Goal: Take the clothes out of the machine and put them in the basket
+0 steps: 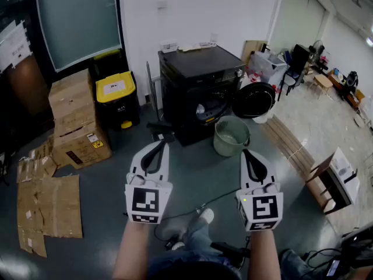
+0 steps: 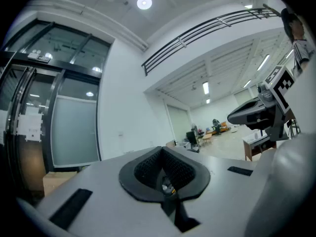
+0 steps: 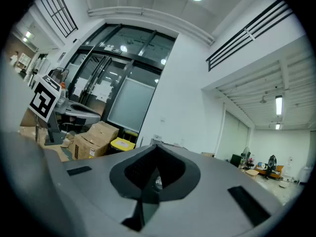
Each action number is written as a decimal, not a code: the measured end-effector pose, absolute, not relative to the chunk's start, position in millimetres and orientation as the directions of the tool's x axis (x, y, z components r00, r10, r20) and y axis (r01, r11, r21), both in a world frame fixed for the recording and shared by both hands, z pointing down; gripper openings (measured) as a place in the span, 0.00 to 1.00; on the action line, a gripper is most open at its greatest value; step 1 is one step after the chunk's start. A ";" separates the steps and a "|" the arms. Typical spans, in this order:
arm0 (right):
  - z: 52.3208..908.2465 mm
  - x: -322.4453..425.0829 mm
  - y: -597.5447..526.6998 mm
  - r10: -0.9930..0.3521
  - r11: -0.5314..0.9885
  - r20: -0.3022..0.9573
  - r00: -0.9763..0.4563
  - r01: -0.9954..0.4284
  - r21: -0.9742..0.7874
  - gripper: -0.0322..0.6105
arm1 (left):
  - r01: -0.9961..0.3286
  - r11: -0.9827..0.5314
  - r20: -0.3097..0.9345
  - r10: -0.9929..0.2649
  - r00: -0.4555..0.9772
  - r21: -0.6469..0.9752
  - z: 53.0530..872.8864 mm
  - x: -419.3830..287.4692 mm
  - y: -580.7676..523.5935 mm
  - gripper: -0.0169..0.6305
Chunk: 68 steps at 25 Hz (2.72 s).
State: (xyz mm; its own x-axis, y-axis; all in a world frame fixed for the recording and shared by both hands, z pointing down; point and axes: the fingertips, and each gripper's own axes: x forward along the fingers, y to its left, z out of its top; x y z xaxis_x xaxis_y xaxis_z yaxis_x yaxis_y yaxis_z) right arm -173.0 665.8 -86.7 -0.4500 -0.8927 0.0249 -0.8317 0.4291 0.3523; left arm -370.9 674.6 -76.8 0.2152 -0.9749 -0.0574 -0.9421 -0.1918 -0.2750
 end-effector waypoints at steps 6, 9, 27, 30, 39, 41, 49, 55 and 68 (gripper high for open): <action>-87.5 -166.0 666.4 -0.903 0.407 0.009 -0.429 -0.848 0.340 0.05 | -0.943 -0.181 -0.076 -0.975 0.210 -0.280 -78.4 -375.0 679.5 0.03; -85.1 -166.7 658.4 -0.903 0.414 0.015 -0.430 -0.856 0.309 0.05 | -0.942 -0.195 -0.081 -0.971 0.225 -0.273 -77.9 -375.0 673.2 0.03; -76.4 -124.6 481.3 -0.904 0.427 0.040 -0.425 -0.899 0.098 0.94 | -0.962 -0.221 0.003 -0.975 0.223 -0.158 -65.6 -345.1 485.3 0.91; -78.2 -108.4 441.0 -0.900 0.436 0.054 -0.433 -0.892 0.123 0.94 | -0.956 -0.245 0.021 -0.969 0.244 -0.162 -61.8 -323.0 445.5 0.91; -61.8 -78.3 371.4 -0.875 0.484 0.098 -0.474 -0.853 0.194 0.94 | -0.971 -0.165 0.039 -0.986 0.161 -0.170 -53.4 -294.0 376.0 0.90; -56.6 -70.1 366.1 -0.880 0.474 0.114 -0.461 -0.858 0.196 0.94 | -0.970 -0.162 0.043 -0.987 0.156 -0.180 -53.1 -288.2 370.5 0.90; -28.9 -35.0 350.2 -0.912 0.401 0.166 -0.375 -0.900 0.171 0.94 | -0.957 -0.198 0.065 -0.980 0.188 -0.211 -39.7 -264.4 340.2 0.90; -15.6 0.2 328.4 -0.937 0.325 0.182 -0.298 -0.935 0.141 0.94 | -0.948 -0.222 0.084 -0.974 0.208 -0.228 -31.1 -245.9 308.1 0.90; 8.8 -2.1 210.7 -0.935 0.293 0.252 -0.250 -0.945 0.146 0.94 | -0.940 -0.261 0.144 -0.962 0.233 -0.219 -3.6 -246.0 182.7 0.90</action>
State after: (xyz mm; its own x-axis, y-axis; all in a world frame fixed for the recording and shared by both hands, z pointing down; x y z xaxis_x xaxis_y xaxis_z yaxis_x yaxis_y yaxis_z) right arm -2.1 210.7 8.8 -0.2503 -0.9348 0.2521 -0.9450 0.2925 0.1463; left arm -246.0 182.7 -3.6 0.2329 -0.9617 0.1445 -0.9404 -0.2606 -0.2186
